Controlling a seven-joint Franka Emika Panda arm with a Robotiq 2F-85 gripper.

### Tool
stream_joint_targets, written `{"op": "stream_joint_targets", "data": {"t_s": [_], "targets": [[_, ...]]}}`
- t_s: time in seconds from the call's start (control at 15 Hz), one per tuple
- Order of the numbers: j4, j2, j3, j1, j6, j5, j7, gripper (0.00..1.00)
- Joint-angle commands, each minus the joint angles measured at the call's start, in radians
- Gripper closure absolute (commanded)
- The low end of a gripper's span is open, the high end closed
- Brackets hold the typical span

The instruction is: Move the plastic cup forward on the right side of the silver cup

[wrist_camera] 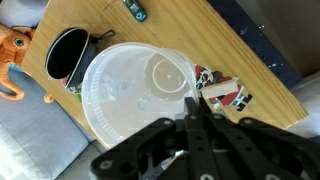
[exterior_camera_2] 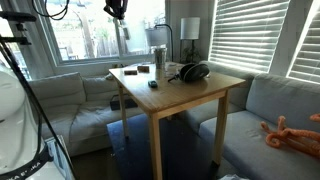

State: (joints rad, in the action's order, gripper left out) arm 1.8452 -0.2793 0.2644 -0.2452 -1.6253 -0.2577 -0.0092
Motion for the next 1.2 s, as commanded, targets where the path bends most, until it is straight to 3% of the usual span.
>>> {"op": "stream_joint_targets", "data": {"t_s": [0.0, 0.33, 0.6, 1.13], "targets": [[-0.010, 0.019, -0.051, 0.041, -0.083, 0.018, -0.018, 0.99], [-0.026, 0.114, -0.114, 0.093, -0.257, 0.045, -0.031, 0.99], [-0.024, 0.202, -0.121, 0.098, -0.358, 0.059, -0.051, 0.99], [-0.052, 0.326, -0.111, 0.091, -0.374, 0.035, -0.062, 0.99]]}}
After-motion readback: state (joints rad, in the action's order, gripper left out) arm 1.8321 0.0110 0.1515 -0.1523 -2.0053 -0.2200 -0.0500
